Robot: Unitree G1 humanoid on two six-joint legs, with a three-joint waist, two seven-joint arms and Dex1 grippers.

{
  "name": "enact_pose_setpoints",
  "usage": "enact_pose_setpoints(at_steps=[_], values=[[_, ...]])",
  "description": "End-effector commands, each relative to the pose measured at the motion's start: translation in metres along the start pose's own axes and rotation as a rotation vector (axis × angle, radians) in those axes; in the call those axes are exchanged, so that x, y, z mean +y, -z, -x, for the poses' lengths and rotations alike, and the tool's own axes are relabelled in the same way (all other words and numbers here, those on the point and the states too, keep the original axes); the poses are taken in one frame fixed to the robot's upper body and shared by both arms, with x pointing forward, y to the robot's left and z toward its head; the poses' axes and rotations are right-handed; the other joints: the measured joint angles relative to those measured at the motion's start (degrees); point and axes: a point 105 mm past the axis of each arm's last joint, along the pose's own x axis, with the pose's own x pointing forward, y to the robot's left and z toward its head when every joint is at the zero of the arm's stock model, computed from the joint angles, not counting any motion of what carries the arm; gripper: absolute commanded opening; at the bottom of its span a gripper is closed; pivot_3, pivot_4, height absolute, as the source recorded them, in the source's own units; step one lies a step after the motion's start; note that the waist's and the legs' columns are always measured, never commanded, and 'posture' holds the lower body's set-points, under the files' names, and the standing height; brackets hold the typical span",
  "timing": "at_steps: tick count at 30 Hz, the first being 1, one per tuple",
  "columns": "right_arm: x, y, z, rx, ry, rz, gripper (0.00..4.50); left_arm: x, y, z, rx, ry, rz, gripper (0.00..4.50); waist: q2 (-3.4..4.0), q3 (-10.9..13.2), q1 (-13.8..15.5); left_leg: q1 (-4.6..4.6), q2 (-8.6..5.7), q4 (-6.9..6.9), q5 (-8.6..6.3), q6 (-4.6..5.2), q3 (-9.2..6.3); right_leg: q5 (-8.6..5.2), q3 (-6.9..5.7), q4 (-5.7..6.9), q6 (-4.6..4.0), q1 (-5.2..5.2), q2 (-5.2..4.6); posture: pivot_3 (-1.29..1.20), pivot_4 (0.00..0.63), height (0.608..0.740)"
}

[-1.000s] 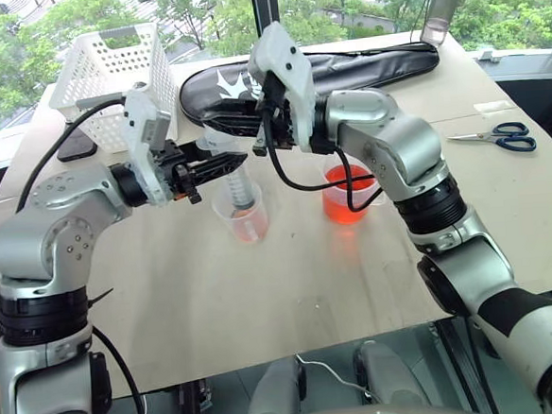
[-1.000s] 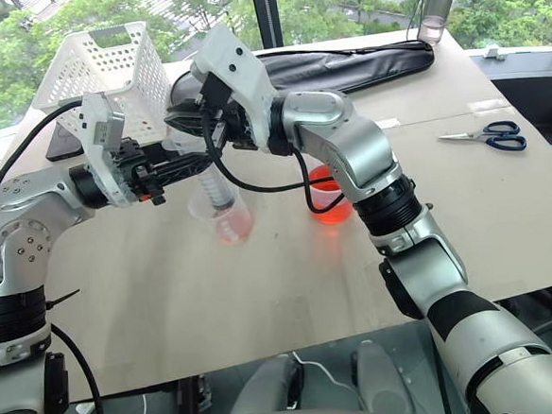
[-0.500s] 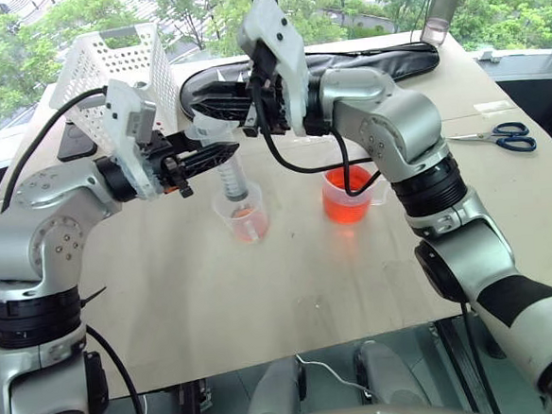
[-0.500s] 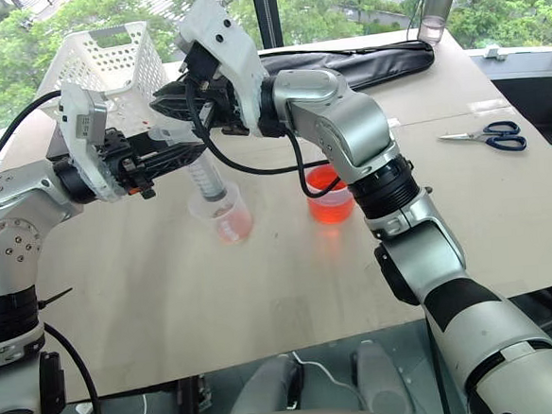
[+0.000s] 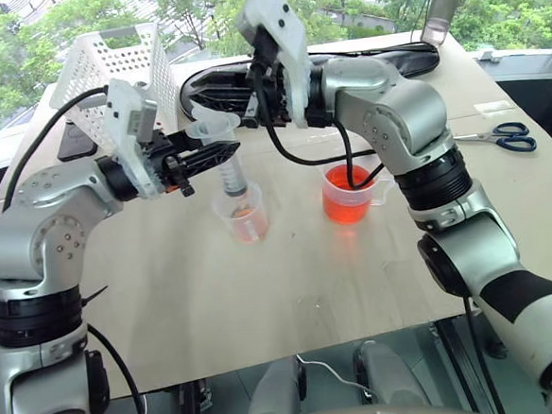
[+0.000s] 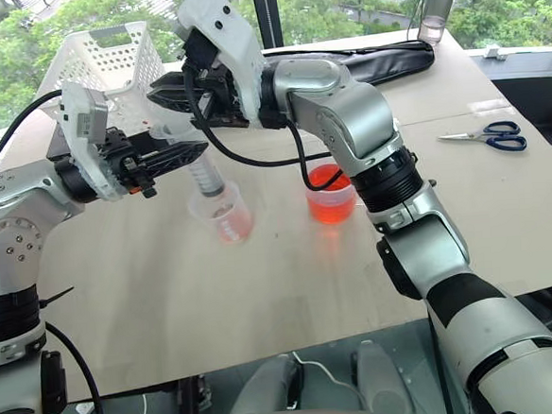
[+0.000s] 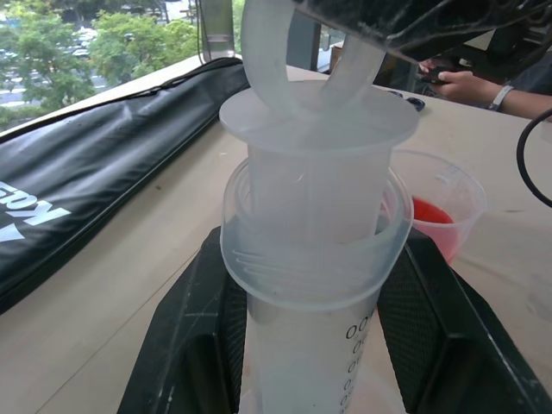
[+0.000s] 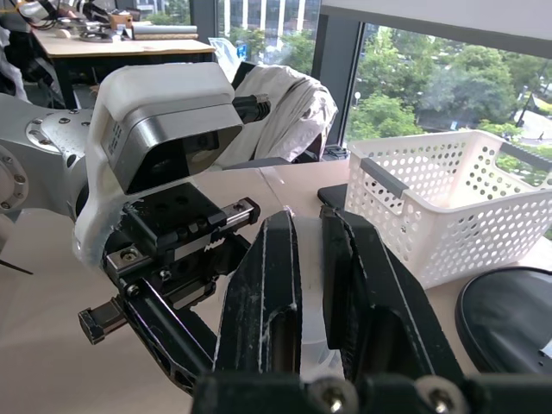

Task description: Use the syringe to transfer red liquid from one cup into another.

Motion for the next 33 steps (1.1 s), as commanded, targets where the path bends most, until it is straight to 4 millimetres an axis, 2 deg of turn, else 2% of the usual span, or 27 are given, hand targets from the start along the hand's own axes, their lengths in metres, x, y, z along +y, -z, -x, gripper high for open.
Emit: enact_pose_setpoints(at_steps=[1,4,10,14,18,23,28,30,33], values=[[0.002,0.038,0.003,0.091,0.028,-0.01,0.09,-0.008,-0.03,-0.001,-0.096,0.042,-0.047,1.55,0.0,0.0,0.01,0.0,0.0,0.0,0.0,0.0,0.0,0.0,0.0,0.0,0.0,0.0,0.0,0.0,0.15,0.74],[0.01,0.055,0.002,0.125,0.02,-0.007,0.09,-0.006,-0.032,0.001,-0.095,0.036,-0.047,1.55,0.0,0.0,-0.15,0.0,-0.02,0.01,0.0,0.0,0.0,0.0,0.01,0.04,0.0,-0.01,-0.01,0.0,0.15,0.74],[0.009,0.053,0.003,0.114,0.027,-0.018,0.09,-0.006,-0.035,0.001,-0.099,0.039,-0.048,1.55,0.01,0.0,-0.94,-0.01,-0.01,0.0,0.0,0.0,-0.02,0.0,-0.01,0.05,0.0,-0.01,0.0,0.0,0.15,0.74],[0.007,0.043,0.004,0.077,0.034,0.003,0.09,-0.006,-0.033,0.003,-0.095,0.039,-0.049,1.55,0.0,0.0,-1.02,-0.01,-0.01,0.01,0.0,0.0,-0.02,0.0,-0.01,0.04,0.0,-0.01,-0.01,0.0,0.15,0.74],[0.012,0.028,0.008,0.014,-0.03,0.028,0.09,-0.006,-0.03,0.004,-0.087,0.04,-0.047,1.55,0.0,0.0,-1.1,-0.02,-0.02,0.01,0.0,0.0,-0.03,0.0,-0.02,0.04,0.0,-0.01,-0.01,0.0,0.15,0.74],[0.005,0.016,0.017,-0.034,-0.008,0.028,2.12,-0.005,-0.029,0.006,-0.09,0.036,-0.04,1.55,0.0,0.0,-1.19,-0.02,-0.02,0.02,0.0,0.0,-0.03,0.0,-0.01,0.03,0.0,-0.01,-0.01,0.0,0.15,0.74],[-0.007,-0.003,0.036,-0.104,0.078,0.09,4.46,0.002,-0.036,0.013,-0.139,0.012,0.013,1.55,0.0,0.0,-1.14,-0.02,-0.02,0.02,0.0,0.0,-0.03,0.0,-0.02,0.02,0.0,0.0,-0.02,0.0,0.15,0.74],[-0.009,-0.01,0.043,-0.143,0.096,0.112,4.46,0.004,-0.039,0.016,-0.16,0.004,0.038,1.55,0.0,0.0,-1.09,-0.03,-0.02,0.03,0.0,0.0,-0.05,0.0,-0.04,0.02,0.0,0.0,-0.02,0.0,0.15,0.74],[-0.001,-0.04,0.069,-0.279,0.065,0.078,4.46,0.019,-0.054,0.031,-0.221,-0.036,0.125,1.55,0.0,0.0,-1.1,-0.05,-0.02,0.03,0.0,0.0,-0.07,0.0,-0.07,0.02,0.0,-0.01,-0.02,0.0,0.15,0.74]])
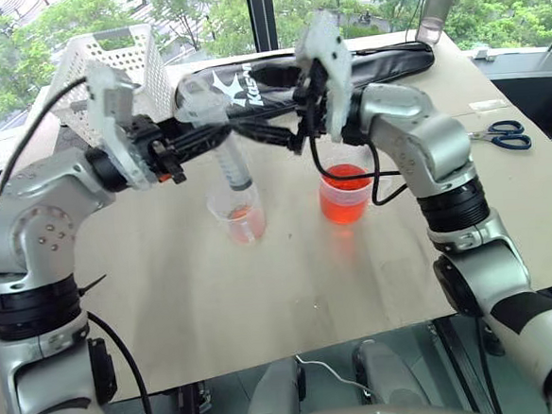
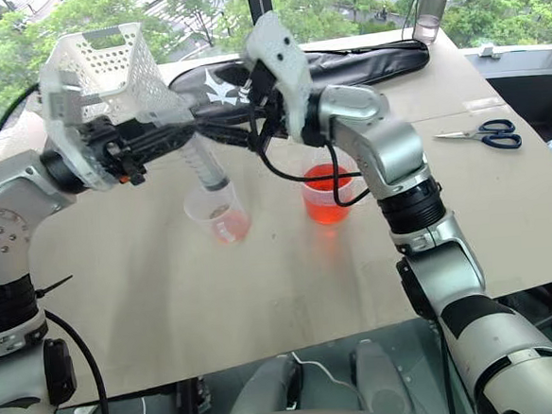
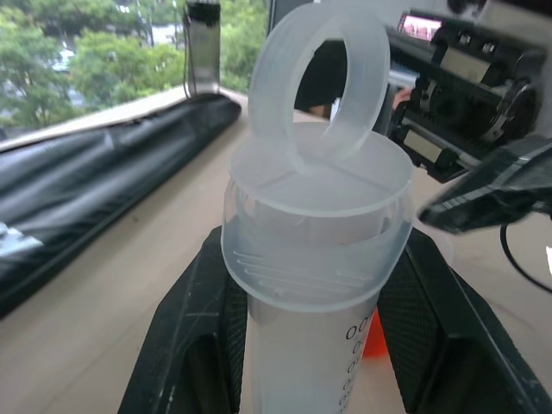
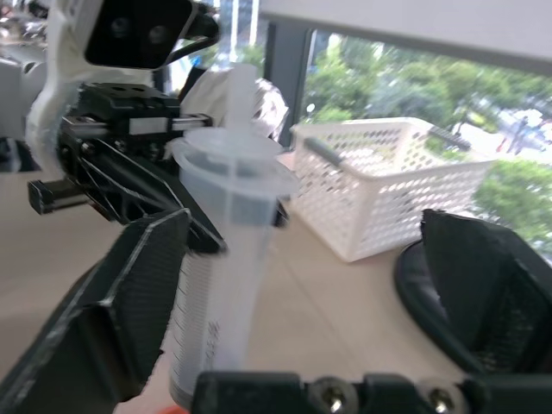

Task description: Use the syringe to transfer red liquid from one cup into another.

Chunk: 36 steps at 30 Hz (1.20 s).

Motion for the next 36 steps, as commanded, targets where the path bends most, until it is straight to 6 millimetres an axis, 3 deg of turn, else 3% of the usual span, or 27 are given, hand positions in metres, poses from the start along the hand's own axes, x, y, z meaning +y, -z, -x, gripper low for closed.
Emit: enact_pose_setpoints(at_steps=[1,5,11,16,21,23,25,28,36], values=[[0.01,-0.051,0.024,-0.178,-0.039,0.038,4.46,0.012,-0.033,0.018,-0.1,-0.048,0.057,1.55,0.0,0.0,-0.02,0.0,0.0,0.0,0.0,0.0,-0.01,0.0,-0.02,0.01,0.0,0.0,-0.01,0.0,0.15,0.74],[0.02,-0.049,0.047,-0.167,-0.032,0.034,4.46,0.02,-0.048,0.035,-0.098,-0.049,0.235,1.55,-0.03,-0.02,-0.11,-0.03,0.0,0.0,0.0,0.0,-0.05,0.0,-0.09,-0.02,0.0,0.01,-0.02,0.0,0.15,0.74],[0.046,-0.028,0.08,-0.083,-0.051,0.014,4.46,0.051,-0.052,0.076,-0.06,-0.196,0.433,1.55,0.01,0.0,-0.29,0.02,-0.08,0.01,0.0,0.0,-0.1,0.0,-0.07,0.11,0.0,-0.02,-0.01,0.0,0.15,0.74],[0.067,-0.021,0.099,-0.022,-0.1,-0.005,4.46,0.075,-0.032,0.102,0.112,-0.34,0.519,1.55,-0.02,-0.01,0.11,0.01,-0.14,0.04,0.0,0.01,-0.1,0.0,-0.07,0.12,0.0,0.0,-0.02,0.0,0.15,0.74],[0.078,0.008,0.121,0.159,-0.096,0.028,4.46,0.081,0.036,0.116,0.51,-0.362,0.542,1.55,-0.01,-0.01,1.4,0.03,-0.23,0.02,0.0,0.02,-0.06,-0.01,-0.09,0.1,0.01,0.01,0.12,0.0,0.15,0.74],[0.083,0.017,0.127,0.204,-0.098,0.04,4.46,0.082,0.064,0.113,0.618,-0.342,0.562,1.55,-0.01,-0.01,2.05,0.02,-0.26,0.03,0.0,0.03,-0.08,-0.02,-0.12,0.11,0.02,0.01,0.13,0.0,0.15,0.74],[0.085,0.02,0.13,0.219,-0.099,0.047,4.46,0.083,0.073,0.11,0.656,-0.322,0.573,1.55,-0.05,0.01,2.55,0.01,-0.26,0.1,0.0,0.03,-0.08,-0.02,-0.14,0.12,0.02,0.02,0.16,0.0,0.15,0.74],[0.095,0.033,0.141,0.29,-0.088,0.054,4.46,0.08,0.1,0.083,0.704,-0.276,0.626,1.55,-0.25,0.02,2.97,-0.06,-0.24,0.19,0.0,0.04,-0.12,-0.02,-0.18,0.13,0.02,0.03,0.15,0.0,0.15,0.74],[0.113,0.046,0.159,0.349,-0.046,0.027,4.46,0.08,0.12,0.049,0.767,-0.25,0.638,1.55,-0.3,0.04,2.61,-0.1,-0.34,0.18,0.0,0.05,-0.18,-0.03,-0.25,0.12,0.04,0.06,0.05,0.0,0.15,0.74]])
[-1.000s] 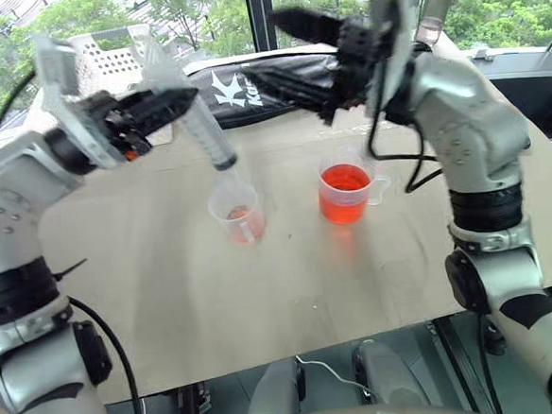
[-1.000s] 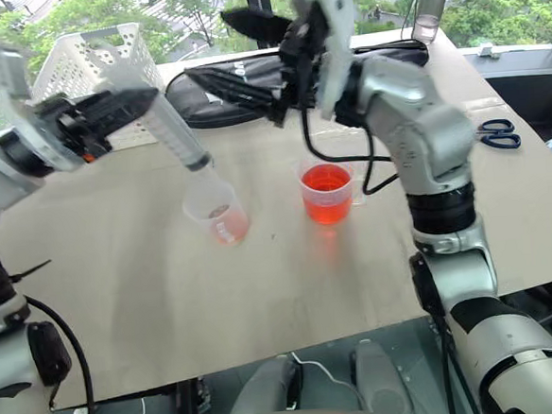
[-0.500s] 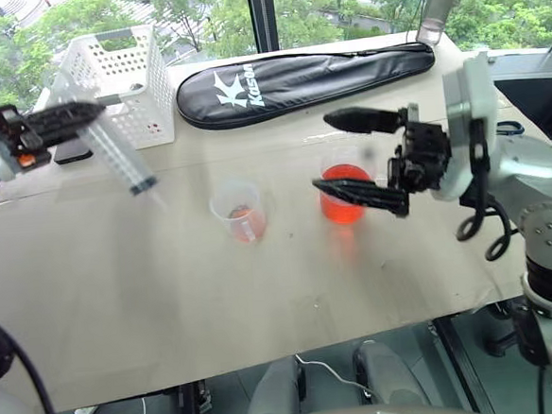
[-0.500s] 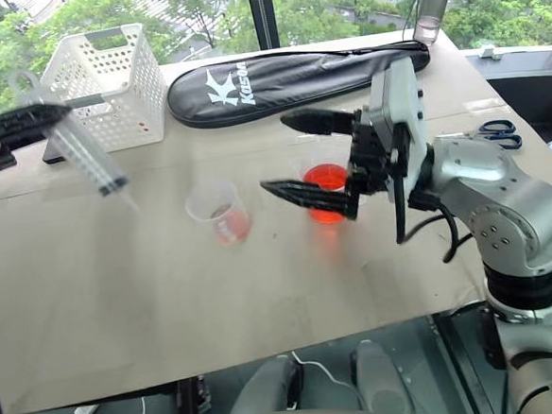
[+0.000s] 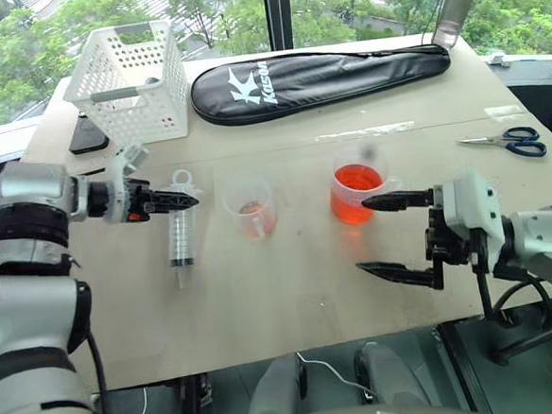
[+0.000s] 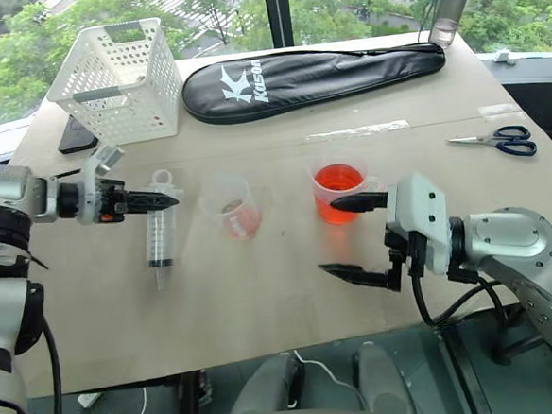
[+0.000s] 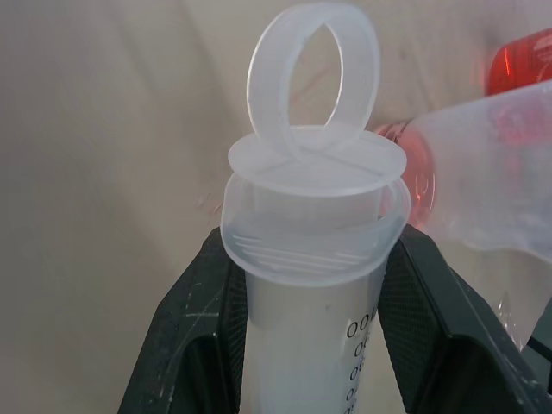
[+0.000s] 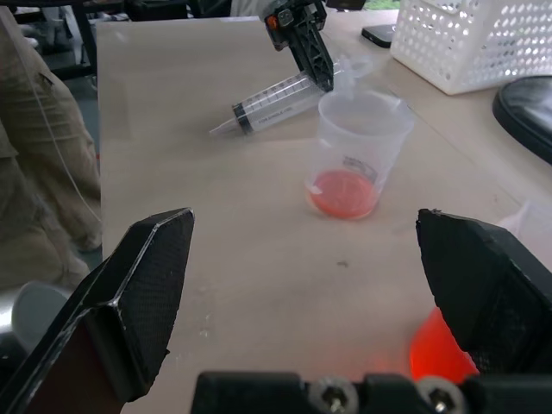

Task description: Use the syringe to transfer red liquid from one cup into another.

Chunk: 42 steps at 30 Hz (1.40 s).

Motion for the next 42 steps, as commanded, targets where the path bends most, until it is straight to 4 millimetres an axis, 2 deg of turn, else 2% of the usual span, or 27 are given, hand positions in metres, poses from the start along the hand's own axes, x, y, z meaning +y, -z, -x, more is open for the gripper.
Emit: enact_pose_setpoints(at_steps=[1,7,9,10,13,18,20,23,25,27,29,33,42], values=[[0.005,-0.006,0.004,-0.01,0.028,0.053,4.46,0.001,-0.003,-0.005,0.026,-0.035,-0.024,1.55,0.0,0.0,-0.04,0.01,0.0,0.0,0.0,0.0,-0.01,0.0,-0.01,0.01,0.0,0.0,0.01,0.0,0.15,0.74],[0.009,-0.001,0.003,0.001,0.039,0.039,4.46,0.007,0.003,-0.017,0.054,-0.066,-0.024,1.55,-0.01,-0.01,-0.01,0.05,0.02,0.04,0.0,0.0,0.04,0.0,0.05,0.07,0.0,0.03,0.0,0.0,0.15,0.74],[0.007,0.006,0.004,0.012,0.059,0.026,4.5,0.009,0.004,-0.018,0.042,-0.085,-0.013,2.51,-0.01,-0.01,0.0,0.06,0.02,0.04,0.0,0.0,0.04,0.0,0.04,0.07,0.0,0.02,0.0,0.0,0.15,0.74],[0.007,0.009,0.004,0.022,0.069,0.021,4.5,0.01,0.005,-0.018,0.039,-0.091,-0.01,2.82,-0.01,-0.01,0.01,0.06,0.02,0.03,0.0,0.0,0.03,0.0,0.04,0.07,0.0,0.02,0.0,0.0,0.15,0.74],[0.006,0.02,0.007,0.045,0.098,0.009,4.5,0.007,0.004,-0.013,0.01,-0.087,0.0,4.36,-0.03,-0.02,0.13,0.06,0.02,0.03,0.0,0.0,0.01,0.0,0.02,0.09,0.0,0.01,0.0,0.0,0.15,0.74],[0.003,0.032,0.017,0.062,0.165,-0.019,4.5,-0.009,-0.004,0.012,-0.144,-0.085,-0.033,4.44,-0.05,-0.03,-0.03,0.07,0.07,0.06,0.0,0.0,0.04,0.0,0.11,0.13,0.0,0.01,-0.02,0.0,0.15,0.74],[0.0,0.033,0.023,0.045,0.211,-0.023,4.5,-0.023,-0.007,0.027,-0.267,-0.079,-0.145,4.44,-0.05,-0.03,0.06,0.06,0.14,0.05,0.0,-0.01,0.04,0.0,0.13,0.12,0.0,0.0,-0.13,0.0,0.15,0.74],[-0.004,0.034,0.036,0.031,0.261,-0.049,4.5,-0.055,-0.003,0.049,-0.501,-0.055,-0.359,4.44,-0.02,-0.04,0.25,0.07,0.2,0.01,0.0,-0.02,0.07,0.0,0.32,0.04,-0.01,0.01,-0.21,0.0,0.15,0.74],[-0.007,0.034,0.048,0.029,0.289,-0.038,4.5,-0.074,-0.002,0.068,-0.677,-0.034,-0.412,4.44,-0.04,-0.05,0.8,0.07,0.2,0.03,0.0,-0.01,0.06,0.01,0.37,-0.09,-0.01,0.09,-0.22,0.0,0.15,0.74],[-0.009,0.032,0.058,0.028,0.307,-0.03,4.5,-0.085,0.02,0.069,-0.694,-0.027,-0.468,4.44,-0.06,-0.06,1.56,0.13,0.22,0.07,0.0,-0.02,0.07,0.01,0.34,-0.12,-0.01,0.17,-0.19,0.0,0.15,0.74],[-0.011,0.032,0.066,0.028,0.328,-0.033,4.5,-0.088,0.047,0.062,-0.642,-0.029,-0.504,4.44,0.08,-0.11,1.54,0.33,0.23,0.02,-0.01,-0.02,0.1,0.01,0.38,-0.14,-0.01,0.32,-0.18,0.0,0.15,0.74],[-0.011,0.042,0.087,0.081,0.358,-0.051,4.5,-0.081,0.093,0.057,-0.604,-0.076,-0.506,4.44,0.19,-0.05,2.09,1.1,0.34,-0.28,-0.1,0.12,0.21,0.0,0.46,-0.58,-0.03,1.19,-0.14,0.0,0.15,0.74],[0.006,0.07,0.138,0.237,0.455,-0.109,4.5,-0.062,0.152,0.056,-0.546,-0.122,-0.464,4.44,0.35,-0.12,3.42,1.19,0.49,-0.23,-0.28,0.42,0.17,-0.02,0.25,-1.03,-0.06,1.59,-0.1,0.0,0.15,0.74]])
